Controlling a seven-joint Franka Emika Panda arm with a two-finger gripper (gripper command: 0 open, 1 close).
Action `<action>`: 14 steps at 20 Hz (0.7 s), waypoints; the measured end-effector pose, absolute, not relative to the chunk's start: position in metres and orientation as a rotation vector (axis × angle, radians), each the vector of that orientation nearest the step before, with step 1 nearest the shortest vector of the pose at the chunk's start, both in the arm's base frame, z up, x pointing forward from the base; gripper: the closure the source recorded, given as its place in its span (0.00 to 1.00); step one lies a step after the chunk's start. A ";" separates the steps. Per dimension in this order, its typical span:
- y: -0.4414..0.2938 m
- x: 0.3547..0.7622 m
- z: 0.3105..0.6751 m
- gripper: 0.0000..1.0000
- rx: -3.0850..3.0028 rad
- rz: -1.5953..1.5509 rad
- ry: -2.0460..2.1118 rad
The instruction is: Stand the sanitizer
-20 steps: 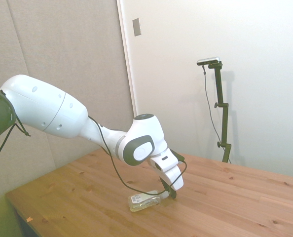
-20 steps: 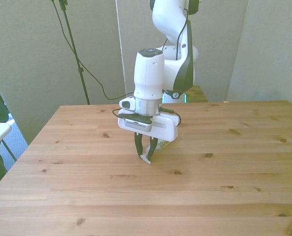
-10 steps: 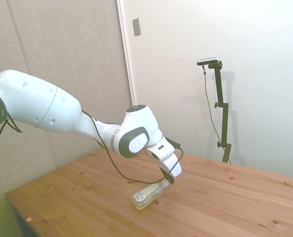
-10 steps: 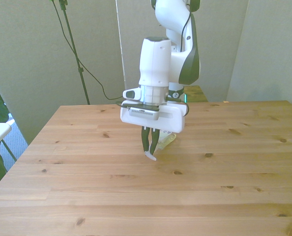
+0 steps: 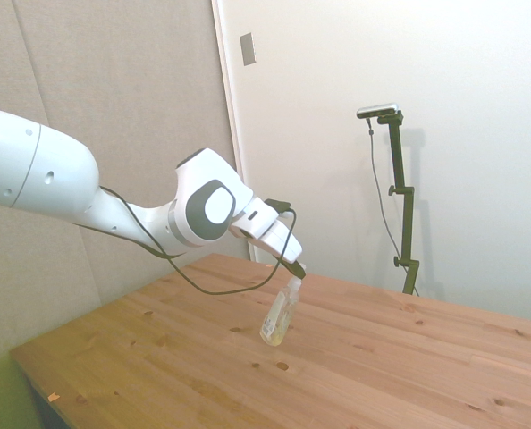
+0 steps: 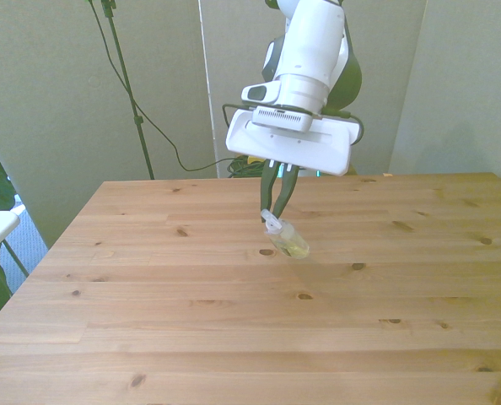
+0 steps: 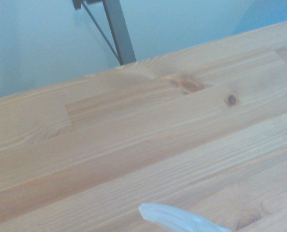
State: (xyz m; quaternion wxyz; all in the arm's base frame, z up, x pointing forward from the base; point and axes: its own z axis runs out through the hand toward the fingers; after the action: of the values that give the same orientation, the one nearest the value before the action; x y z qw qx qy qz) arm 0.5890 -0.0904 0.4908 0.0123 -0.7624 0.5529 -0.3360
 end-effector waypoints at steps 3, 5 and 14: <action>-0.076 0.587 0.492 1.00 -2.339 -1.198 1.743; -0.071 0.587 0.489 1.00 -2.297 -1.290 1.763; -0.061 0.611 0.435 1.00 -2.132 -1.567 1.840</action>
State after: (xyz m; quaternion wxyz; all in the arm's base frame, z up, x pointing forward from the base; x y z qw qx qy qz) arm 0.6113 -0.0612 0.4348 -0.0407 -0.6610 0.5704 -0.4858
